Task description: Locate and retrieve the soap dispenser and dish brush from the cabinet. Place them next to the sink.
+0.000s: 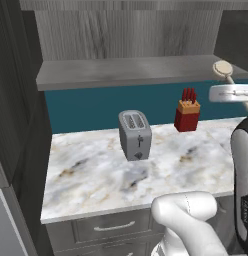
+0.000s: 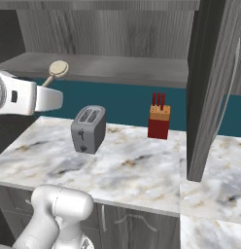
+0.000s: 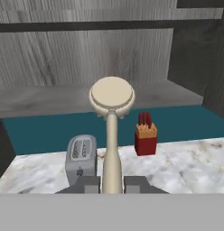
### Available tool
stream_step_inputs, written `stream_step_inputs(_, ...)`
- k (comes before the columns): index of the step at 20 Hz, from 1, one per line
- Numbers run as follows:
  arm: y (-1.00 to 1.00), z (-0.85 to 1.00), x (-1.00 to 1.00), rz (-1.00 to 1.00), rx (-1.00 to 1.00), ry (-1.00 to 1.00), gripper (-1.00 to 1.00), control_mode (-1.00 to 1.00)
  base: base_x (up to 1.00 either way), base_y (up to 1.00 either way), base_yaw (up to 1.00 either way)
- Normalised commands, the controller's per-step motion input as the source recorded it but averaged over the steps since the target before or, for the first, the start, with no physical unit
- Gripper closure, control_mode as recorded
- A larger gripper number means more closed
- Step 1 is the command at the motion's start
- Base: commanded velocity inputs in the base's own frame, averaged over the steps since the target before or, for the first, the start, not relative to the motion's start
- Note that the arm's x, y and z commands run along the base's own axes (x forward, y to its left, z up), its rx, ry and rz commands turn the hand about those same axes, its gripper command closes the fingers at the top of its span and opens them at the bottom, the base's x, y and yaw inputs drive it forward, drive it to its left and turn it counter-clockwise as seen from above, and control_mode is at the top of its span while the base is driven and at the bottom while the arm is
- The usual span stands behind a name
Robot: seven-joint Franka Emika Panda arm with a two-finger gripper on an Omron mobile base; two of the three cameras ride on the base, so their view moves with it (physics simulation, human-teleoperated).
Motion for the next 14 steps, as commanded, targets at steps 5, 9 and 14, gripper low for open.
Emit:
stream_step_inputs(5,0.00,-0.12,-0.68,0.00,0.00,0.14,1.00,-1.00,0.00,0.00,0.00)
stream_step_inputs(9,0.00,-0.24,-0.67,0.00,0.00,0.10,1.00,-1.00,0.00,0.00,0.00)
stream_step_inputs(14,0.05,-0.37,-0.50,0.00,0.00,0.03,1.00,-1.00,0.00,0.00,0.00)
